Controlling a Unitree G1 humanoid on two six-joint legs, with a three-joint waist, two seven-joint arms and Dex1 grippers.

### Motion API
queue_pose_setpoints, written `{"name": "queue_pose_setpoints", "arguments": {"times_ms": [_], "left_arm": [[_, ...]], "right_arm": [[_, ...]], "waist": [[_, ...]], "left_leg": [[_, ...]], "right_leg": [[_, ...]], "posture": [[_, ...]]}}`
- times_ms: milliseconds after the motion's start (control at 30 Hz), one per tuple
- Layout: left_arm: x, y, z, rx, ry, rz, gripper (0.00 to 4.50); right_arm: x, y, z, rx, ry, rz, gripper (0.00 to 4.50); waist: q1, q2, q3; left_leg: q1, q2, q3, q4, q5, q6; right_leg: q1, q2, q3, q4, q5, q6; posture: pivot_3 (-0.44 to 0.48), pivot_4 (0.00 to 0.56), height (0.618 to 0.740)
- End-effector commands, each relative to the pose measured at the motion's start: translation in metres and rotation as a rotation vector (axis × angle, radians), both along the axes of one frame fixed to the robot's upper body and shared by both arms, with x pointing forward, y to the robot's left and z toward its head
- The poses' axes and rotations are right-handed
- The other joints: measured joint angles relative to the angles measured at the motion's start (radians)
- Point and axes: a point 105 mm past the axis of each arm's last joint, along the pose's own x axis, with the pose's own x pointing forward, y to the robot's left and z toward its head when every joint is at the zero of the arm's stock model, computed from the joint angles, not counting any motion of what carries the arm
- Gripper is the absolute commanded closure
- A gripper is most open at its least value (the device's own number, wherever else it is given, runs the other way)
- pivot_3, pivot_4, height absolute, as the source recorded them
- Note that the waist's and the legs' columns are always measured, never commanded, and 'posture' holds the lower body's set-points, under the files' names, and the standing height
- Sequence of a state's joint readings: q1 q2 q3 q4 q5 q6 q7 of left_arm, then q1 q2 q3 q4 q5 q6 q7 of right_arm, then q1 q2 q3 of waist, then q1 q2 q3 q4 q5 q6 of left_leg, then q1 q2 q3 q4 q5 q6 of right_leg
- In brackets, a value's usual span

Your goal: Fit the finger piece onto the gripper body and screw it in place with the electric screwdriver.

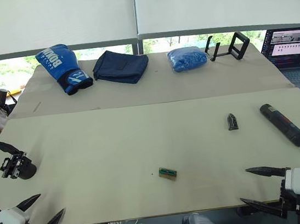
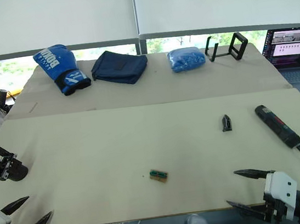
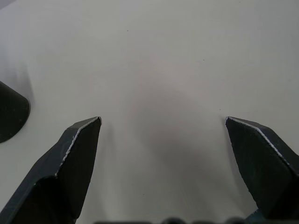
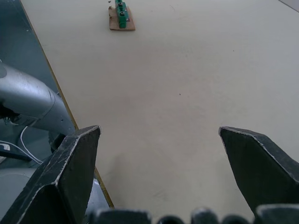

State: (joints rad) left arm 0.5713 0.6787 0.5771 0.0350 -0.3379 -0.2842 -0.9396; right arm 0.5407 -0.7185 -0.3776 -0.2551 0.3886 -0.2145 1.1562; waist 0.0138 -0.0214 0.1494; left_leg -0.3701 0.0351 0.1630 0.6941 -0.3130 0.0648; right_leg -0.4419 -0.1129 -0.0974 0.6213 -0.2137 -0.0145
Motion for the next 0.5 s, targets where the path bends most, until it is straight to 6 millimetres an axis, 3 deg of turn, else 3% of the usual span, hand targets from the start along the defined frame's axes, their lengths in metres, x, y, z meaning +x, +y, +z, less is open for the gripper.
{"name": "queue_pose_setpoints", "arguments": {"times_ms": [33, 200, 267, 367, 500], "left_arm": [[0.003, 0.004, 0.018, -0.002, -0.074, 0.016, 0.03], [0.011, 0.008, 0.031, -0.100, -0.172, 0.128, 0.03], [0.012, 0.010, 0.032, -0.167, -0.219, 0.231, 0.03], [0.005, 0.020, 0.033, -0.299, -0.282, 0.405, 0.03], [-0.011, 0.040, 0.029, -0.378, -0.346, 0.614, 0.03]], "right_arm": [[0.002, -0.001, 0.014, 0.017, -0.016, 0.003, 0.00], [0.013, 0.013, 0.031, 0.099, 0.009, 0.021, 0.00], [0.023, 0.024, 0.045, 0.191, -0.061, 0.004, 0.00], [0.026, 0.044, 0.068, 0.334, -0.202, 0.053, 0.00], [0.025, 0.068, 0.074, 0.407, -0.238, 0.120, 0.00]], "waist": [[0.000, 0.000, 0.000], [-0.001, 0.000, 0.000], [-0.002, 0.000, 0.000], [-0.003, -0.001, 0.000], [0.000, -0.003, -0.001]], "left_leg": [[0.000, 0.000, 0.000, 0.000, 0.000, 0.000], [0.000, 0.000, -0.001, 0.000, 0.000, 0.000], [0.000, 0.000, -0.001, 0.000, 0.000, 0.000], [0.000, 0.000, -0.001, 0.000, 0.000, 0.000], [0.000, 0.000, -0.001, 0.000, 0.000, -0.001]], "right_leg": [[0.000, 0.000, 0.000, 0.000, 0.000, 0.000], [0.000, -0.001, 0.000, 0.000, 0.000, 0.000], [0.001, -0.001, 0.000, 0.000, 0.000, 0.000], [0.003, 0.000, 0.001, 0.000, 0.003, 0.003], [0.003, 0.000, 0.000, 0.001, 0.004, 0.005]], "posture": [[0.000, 0.150, 0.740], [0.000, 0.150, 0.740], [0.000, 0.150, 0.740], [0.000, 0.150, 0.740], [0.000, 0.150, 0.740]]}}
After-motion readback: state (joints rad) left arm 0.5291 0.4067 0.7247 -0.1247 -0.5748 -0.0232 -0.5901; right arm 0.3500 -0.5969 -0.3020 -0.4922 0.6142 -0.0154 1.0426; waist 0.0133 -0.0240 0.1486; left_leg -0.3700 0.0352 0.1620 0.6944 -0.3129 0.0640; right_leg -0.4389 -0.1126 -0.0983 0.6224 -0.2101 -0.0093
